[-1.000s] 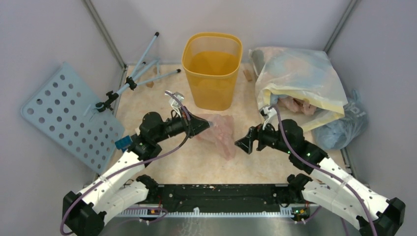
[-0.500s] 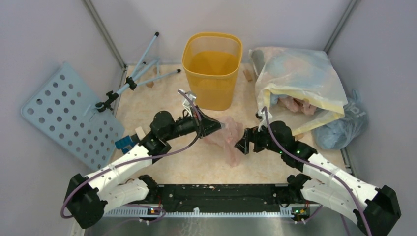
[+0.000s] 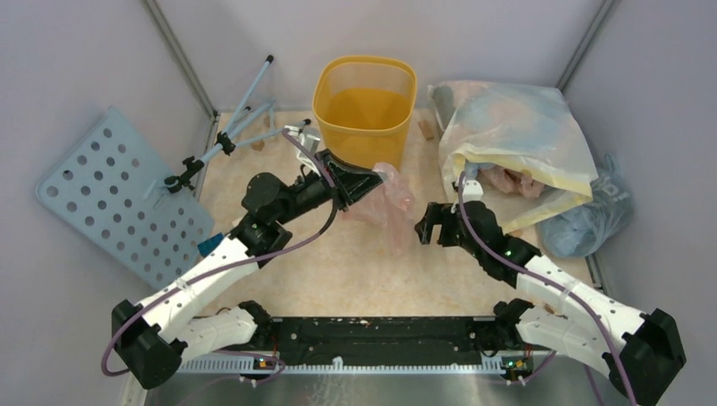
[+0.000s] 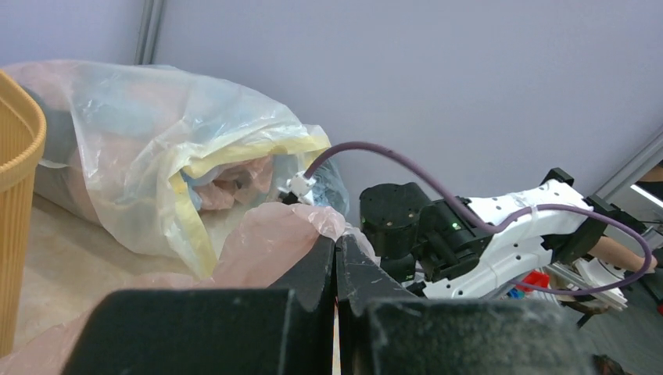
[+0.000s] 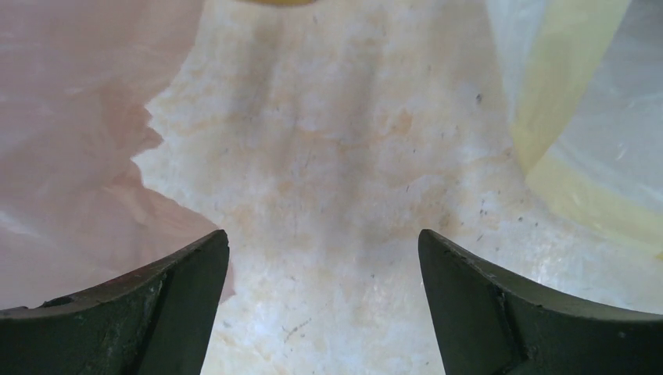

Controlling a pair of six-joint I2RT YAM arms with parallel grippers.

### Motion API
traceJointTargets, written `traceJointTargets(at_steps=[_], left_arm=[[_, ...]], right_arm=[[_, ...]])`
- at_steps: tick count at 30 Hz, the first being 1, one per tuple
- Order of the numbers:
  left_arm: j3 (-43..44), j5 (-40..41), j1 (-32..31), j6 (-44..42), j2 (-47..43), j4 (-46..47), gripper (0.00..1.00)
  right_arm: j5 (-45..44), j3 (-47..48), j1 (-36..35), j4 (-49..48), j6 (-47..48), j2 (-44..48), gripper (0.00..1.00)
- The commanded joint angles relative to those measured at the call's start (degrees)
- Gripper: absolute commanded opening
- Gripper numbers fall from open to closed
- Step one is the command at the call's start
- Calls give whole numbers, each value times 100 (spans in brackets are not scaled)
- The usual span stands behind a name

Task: Put the trash bags into the trash bin

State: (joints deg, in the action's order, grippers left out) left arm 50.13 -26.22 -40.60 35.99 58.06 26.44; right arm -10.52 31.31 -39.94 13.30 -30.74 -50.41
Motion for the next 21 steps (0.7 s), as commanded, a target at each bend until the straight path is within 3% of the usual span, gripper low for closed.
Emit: traceJointTargets(at_steps=[1, 3, 7, 10, 12, 14, 18, 21], left_arm=[[25, 120, -24, 28, 363, 390, 0], [-195, 144, -34, 190, 546, 669, 2], [-598, 198, -100, 332, 876, 1129, 17], [-633, 167, -116, 244, 982, 947, 40], [-581, 129, -119, 42, 877, 587, 63], [-456, 122, -115, -288, 665, 16, 74], [-179, 209, -117, -914, 80, -1283, 84], [-41, 759, -107, -1235, -457, -2310, 87]], right_arm=[[-756, 532, 78, 11, 31, 59, 90], [-916, 543, 119, 131, 39, 171, 91], [-811, 515, 154, 364, 215, 567, 91], [-147, 400, 154, 268, 641, 1009, 91], [404, 326, 154, 194, 934, 1330, 91], [776, 290, 154, 186, 1072, 1661, 91], [1312, 328, 154, 99, 1091, 1873, 91], [1330, 417, 155, 62, 1062, 1624, 91]])
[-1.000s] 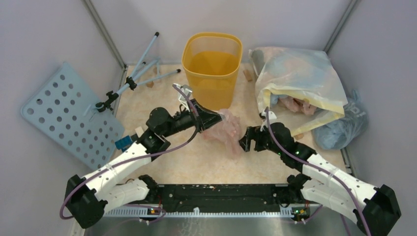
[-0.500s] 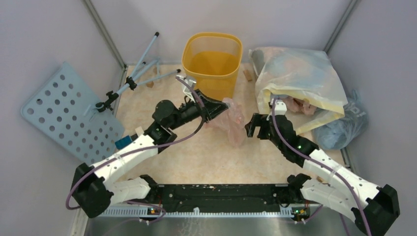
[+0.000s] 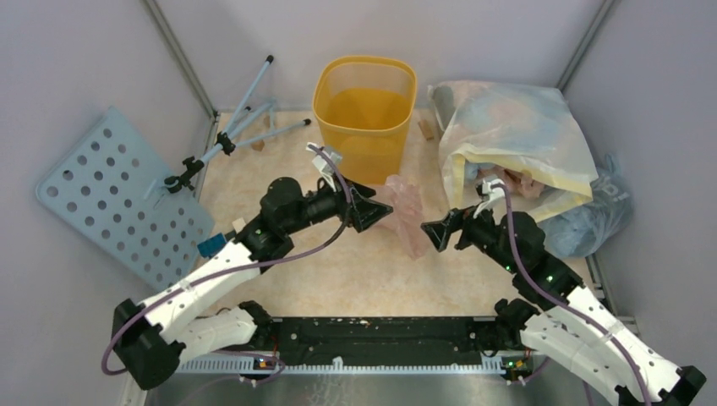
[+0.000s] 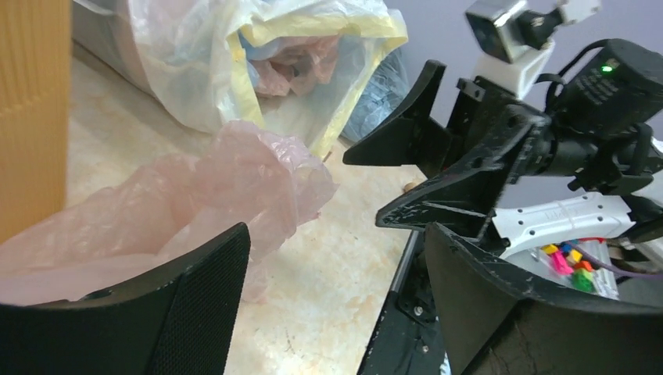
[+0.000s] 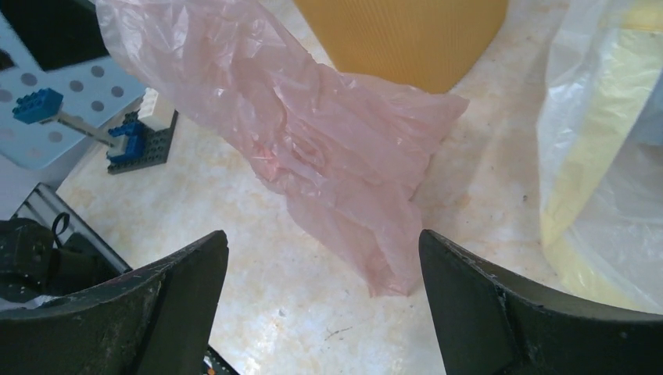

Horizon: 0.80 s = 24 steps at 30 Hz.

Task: Put the trash bags into the trash bin

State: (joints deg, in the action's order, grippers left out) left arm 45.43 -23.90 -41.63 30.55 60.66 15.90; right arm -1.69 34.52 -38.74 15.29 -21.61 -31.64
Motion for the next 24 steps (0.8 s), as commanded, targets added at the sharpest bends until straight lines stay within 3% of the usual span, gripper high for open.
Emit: traceJointTargets(at_steps=[1, 6, 10, 14, 19, 24], left_arm=[[470, 827, -9, -735, -852, -1515, 87], [472, 1625, 34, -954, -1347, -2315, 86], [397, 1810, 41, -957, -1429, -2445, 85], [289, 2027, 58, -909, -1391, -2351, 90], [-195, 2102, 55, -1361, -1386, -1232, 98], [-243, 2226, 51, -1452, -787, -659, 99]], right_arm=[[471, 127, 33, -189, 180, -395, 91], [887, 379, 33, -698, 57, -1121, 91], [911, 869, 33, -570, -771, -1624, 86], [832, 642, 33, -633, -1629, -1460, 84], [-573, 93, 33, -857, -2121, -711, 87], [-2277, 1, 33, -1145, -1287, -920, 87]])
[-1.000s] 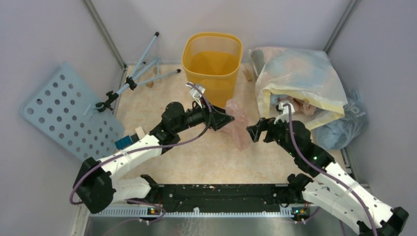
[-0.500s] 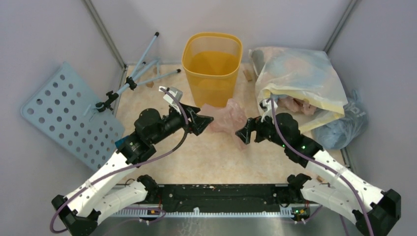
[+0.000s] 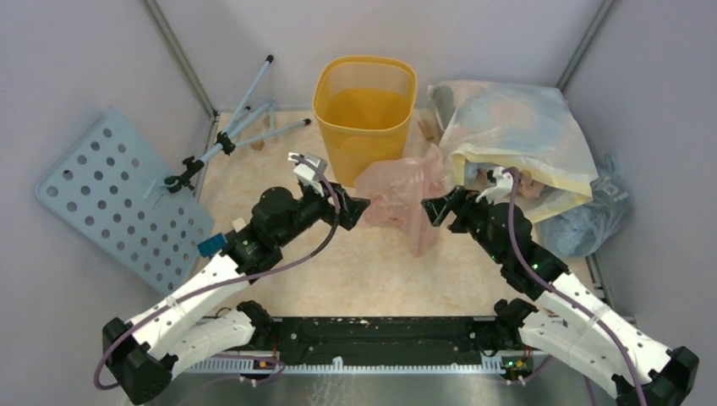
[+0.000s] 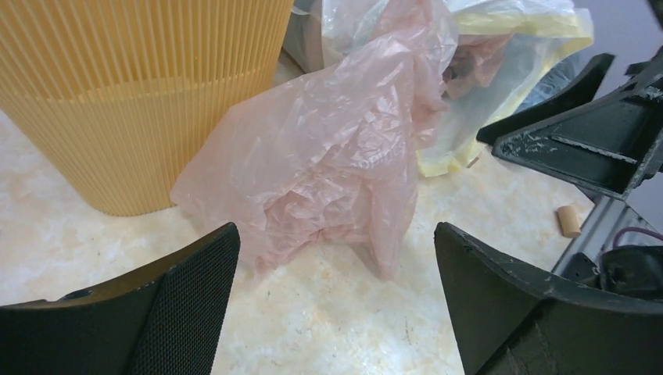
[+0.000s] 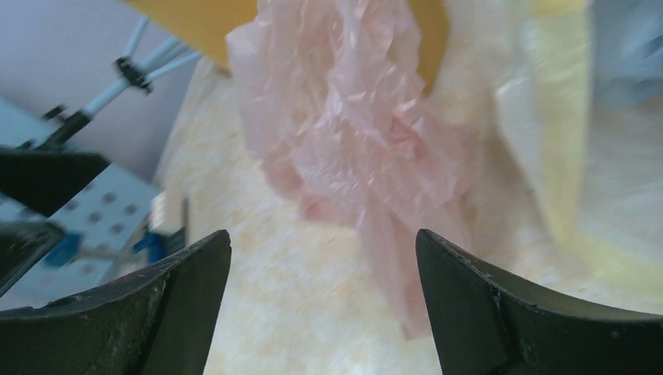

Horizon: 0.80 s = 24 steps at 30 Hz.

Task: Put the trash bags into the trash bin

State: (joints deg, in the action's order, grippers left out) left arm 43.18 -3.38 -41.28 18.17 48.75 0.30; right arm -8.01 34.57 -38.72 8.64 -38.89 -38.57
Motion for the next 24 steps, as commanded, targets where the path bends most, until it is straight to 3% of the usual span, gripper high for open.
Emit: traceJointTargets(at_steps=[1, 7, 11, 14, 19, 24], left_arm=[[20, 118, 21, -172, 556, 915, 99], [-22, -551, 20, 107, 1270, 848, 95], [-204, -328, 23, 446, 1552, 953, 91], [-210, -152, 98, 680, 1748, 832, 87], [-448, -537, 482, 833, 1847, 949, 80], [-878, -1174, 538, 1079, 1583, 1176, 75]], right_arm=[[-1794, 57, 39, -532, 822, -425, 87], [-1913, 378, 87, -297, 1596, -1038, 76], [-1672, 323, 226, -453, 1705, -1250, 69], [-1317, 339, 246, -462, 1621, -1521, 72], [-619, 158, 251, -710, 1530, -1779, 85], [-145, 60, 250, -994, 1469, -2192, 83]])
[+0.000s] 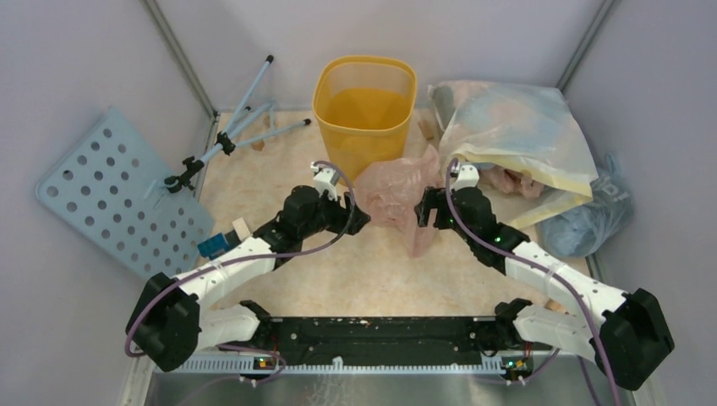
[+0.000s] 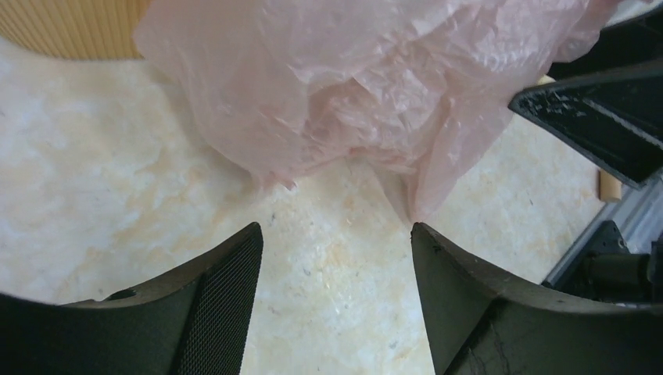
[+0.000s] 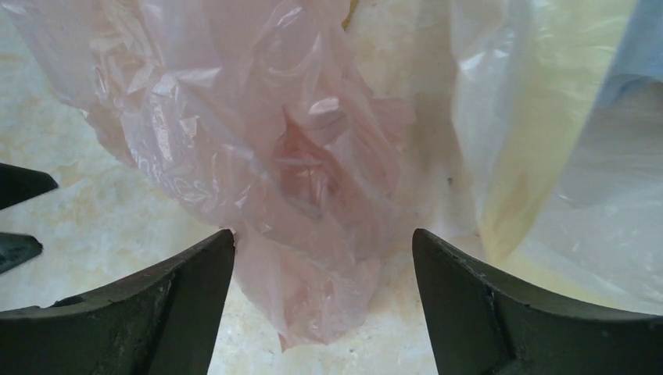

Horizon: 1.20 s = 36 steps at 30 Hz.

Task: Put the trash bags into the trash bin

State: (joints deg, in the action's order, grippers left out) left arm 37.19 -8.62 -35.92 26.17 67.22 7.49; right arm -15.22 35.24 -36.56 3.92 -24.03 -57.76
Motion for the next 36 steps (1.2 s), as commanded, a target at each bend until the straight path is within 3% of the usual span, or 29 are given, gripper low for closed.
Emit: traceJointTargets(at_steps=[1, 6, 9, 12, 22, 36], left_arm=[[-353, -877, -2, 305, -304, 522, 75], [-603, -1710, -6, 419, -373, 742, 72], [-781, -1803, -22, 266, -564, 688, 73], [-1070, -1560, -83, 122, -758, 682, 82], [-1336, -1116, -471, 72, -100, 1083, 88], [-1333, -584, -796, 480, 1162, 2316, 77]], right_arm=[[777, -25, 24, -633, -71, -365, 83], [2185, -300, -2, -1698, -816, -697, 78], [2501, -351, -128, -2034, -1129, -668, 77], [2474, -373, -238, -2039, -1229, -527, 77], [2152, -420, -445, -1822, -1194, -349, 76], [1818, -377, -652, -1789, -1015, -381, 69]])
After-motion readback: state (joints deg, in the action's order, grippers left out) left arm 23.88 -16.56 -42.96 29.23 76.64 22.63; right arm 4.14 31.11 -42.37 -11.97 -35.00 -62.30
